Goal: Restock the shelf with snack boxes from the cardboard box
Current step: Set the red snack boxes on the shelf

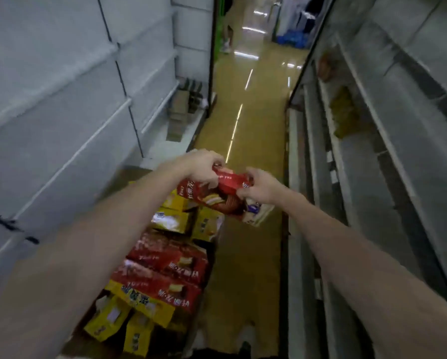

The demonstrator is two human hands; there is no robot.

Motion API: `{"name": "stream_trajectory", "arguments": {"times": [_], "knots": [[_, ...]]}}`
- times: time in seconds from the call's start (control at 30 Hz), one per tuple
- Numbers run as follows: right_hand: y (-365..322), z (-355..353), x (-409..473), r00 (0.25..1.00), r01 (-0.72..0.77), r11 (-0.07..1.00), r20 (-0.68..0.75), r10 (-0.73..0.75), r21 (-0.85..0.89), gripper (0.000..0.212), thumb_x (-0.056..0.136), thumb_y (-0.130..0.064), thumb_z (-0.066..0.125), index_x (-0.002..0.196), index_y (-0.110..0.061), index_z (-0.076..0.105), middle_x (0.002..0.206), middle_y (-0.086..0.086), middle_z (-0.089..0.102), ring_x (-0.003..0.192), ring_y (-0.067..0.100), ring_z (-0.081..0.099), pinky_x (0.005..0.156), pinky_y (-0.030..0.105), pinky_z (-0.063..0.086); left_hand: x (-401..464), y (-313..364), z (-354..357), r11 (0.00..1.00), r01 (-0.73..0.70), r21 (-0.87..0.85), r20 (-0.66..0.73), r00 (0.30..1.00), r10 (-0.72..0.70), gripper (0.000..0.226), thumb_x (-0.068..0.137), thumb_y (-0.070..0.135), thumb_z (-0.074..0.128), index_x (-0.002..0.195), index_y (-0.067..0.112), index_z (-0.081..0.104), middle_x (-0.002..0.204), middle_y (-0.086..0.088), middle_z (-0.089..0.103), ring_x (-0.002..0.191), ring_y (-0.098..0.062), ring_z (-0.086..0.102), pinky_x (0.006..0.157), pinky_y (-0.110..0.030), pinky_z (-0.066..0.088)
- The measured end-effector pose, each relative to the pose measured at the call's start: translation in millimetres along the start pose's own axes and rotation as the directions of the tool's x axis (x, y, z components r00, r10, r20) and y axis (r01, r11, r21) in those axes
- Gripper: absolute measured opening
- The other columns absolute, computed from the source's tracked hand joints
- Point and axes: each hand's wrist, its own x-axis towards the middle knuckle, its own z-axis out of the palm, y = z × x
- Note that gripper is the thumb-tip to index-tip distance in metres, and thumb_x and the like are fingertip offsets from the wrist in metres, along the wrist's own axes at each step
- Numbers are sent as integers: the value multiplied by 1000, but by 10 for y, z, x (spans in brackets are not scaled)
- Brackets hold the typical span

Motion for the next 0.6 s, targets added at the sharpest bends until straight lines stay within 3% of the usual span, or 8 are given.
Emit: {"name": "stream_trajectory", "arguments": {"times": [0.07,0.2,0.3,0.4,0.53,0.6], "knots": [[185,-226,-115,999,-36,999,-35,36,-11,49,78,-32,73,120,-20,54,106,0,62,97,21,62,74,29,51,203,227,-44,998,-48,-42,29,998,49,58,49,38,82,103,30,62,97,1,60,89,-23,55,76,-35,53],[549,-645,-360,991,-100,994,-93,95,-46,54,78,-29,73,126,-15,53,105,-1,60,97,20,59,66,21,45,568,747,-97,988,-153,-31,53,987,155,62,58,39,88,112,26,61,102,4,59,92,-20,56,77,-32,50],[811,-976,-520,980,-138,990,-147,131,-41,68,75,-31,76,136,-11,51,120,5,58,111,24,58,82,30,47,809,1129,-166,973,-229,-30,47,972,230,62,60,46,87,113,26,62,105,5,62,93,-19,60,77,-30,51],[1016,-1387,-720,963,-170,985,-216,159,-33,60,76,-27,76,131,-12,56,116,6,62,104,21,60,81,30,47,1034,1552,-339,960,-277,-27,19,960,278,66,64,49,85,119,24,60,112,6,60,99,-17,59,86,-36,53],[1255,-2013,-1009,930,-197,980,-322,176,-31,42,77,-26,75,116,-16,61,104,5,62,96,21,59,68,27,45,1320,2147,-661,921,-390,13,-98,916,389,64,69,50,81,124,26,58,114,8,56,107,-17,55,95,-40,48],[1374,-2307,-1138,892,-201,979,-420,170,-31,49,68,-38,75,113,-23,61,108,4,61,102,23,60,77,31,50,1420,2449,-820,900,-434,36,-156,887,434,63,73,51,78,129,30,56,119,7,57,111,-17,54,98,-40,46]]}}
